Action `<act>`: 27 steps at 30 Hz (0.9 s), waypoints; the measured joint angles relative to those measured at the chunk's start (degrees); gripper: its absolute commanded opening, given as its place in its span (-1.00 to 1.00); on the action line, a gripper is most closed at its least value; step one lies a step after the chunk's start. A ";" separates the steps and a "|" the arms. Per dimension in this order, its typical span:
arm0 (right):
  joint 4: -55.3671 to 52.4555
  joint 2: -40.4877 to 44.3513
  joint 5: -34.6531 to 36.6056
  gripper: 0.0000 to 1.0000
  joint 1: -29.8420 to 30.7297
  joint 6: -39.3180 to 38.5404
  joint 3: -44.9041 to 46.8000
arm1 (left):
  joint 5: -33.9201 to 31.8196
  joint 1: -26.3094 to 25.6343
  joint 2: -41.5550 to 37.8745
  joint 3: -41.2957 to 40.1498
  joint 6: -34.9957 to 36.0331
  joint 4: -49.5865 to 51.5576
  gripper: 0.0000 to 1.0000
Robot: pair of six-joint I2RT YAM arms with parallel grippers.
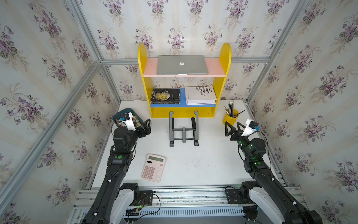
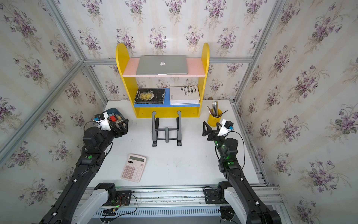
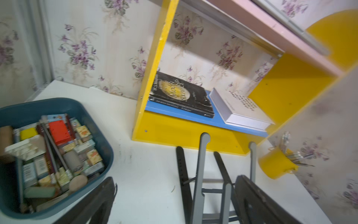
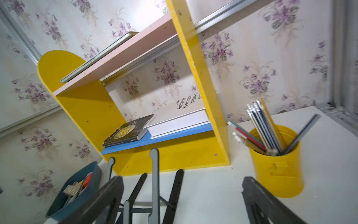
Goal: Close the laptop lid and set it aside
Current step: Reset both arms
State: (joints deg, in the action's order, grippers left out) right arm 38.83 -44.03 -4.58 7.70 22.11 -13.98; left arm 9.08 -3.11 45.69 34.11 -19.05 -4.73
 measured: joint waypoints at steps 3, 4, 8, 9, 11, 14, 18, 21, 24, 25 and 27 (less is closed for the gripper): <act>3.54 1.70 6.19 1.00 0.00 -0.96 4.79 | -6.23 0.00 -0.87 -4.02 0.98 -2.69 0.98; 4.59 1.88 7.80 1.00 0.00 -1.31 5.77 | -8.22 0.00 -0.94 -5.46 1.22 -3.61 0.98; 7.63 1.14 13.84 1.00 0.00 -3.54 8.33 | -15.50 0.00 -0.33 -12.17 2.91 -9.25 0.98; 8.33 0.61 15.26 1.00 0.00 -4.35 8.90 | -17.22 0.00 0.37 -14.21 3.78 -11.69 0.98; 9.60 -1.29 18.67 1.00 0.00 -6.03 10.14 | -19.82 0.00 2.80 -17.86 5.73 -16.61 0.98; 10.88 -3.78 21.70 1.00 0.00 -8.13 11.23 | -21.44 0.00 7.43 -20.61 8.35 -23.23 0.98; 12.79 -6.88 23.67 1.00 0.00 -11.13 11.54 | -22.40 0.02 14.88 -21.97 11.56 -31.36 0.98; 14.45 -9.22 24.33 1.00 -0.11 -13.11 11.85 | -24.06 0.00 20.46 -22.32 12.76 -36.24 0.99; 15.93 -11.98 24.55 1.00 -0.15 -13.81 11.93 | -24.65 0.02 25.00 -23.58 14.56 -42.27 0.99; 16.65 -13.09 24.65 1.00 -0.17 -14.03 11.93 | -24.65 0.02 25.99 -23.91 15.21 -44.13 0.99; 18.29 -15.65 24.79 1.00 -0.17 -14.36 12.00 | -24.61 0.02 28.22 -24.13 16.48 -48.19 0.99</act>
State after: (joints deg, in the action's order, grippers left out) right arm 57.12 -59.68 20.21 7.53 7.75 -1.98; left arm -15.53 -3.09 73.91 9.98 -2.57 -52.93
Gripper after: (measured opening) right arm 0.997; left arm 0.996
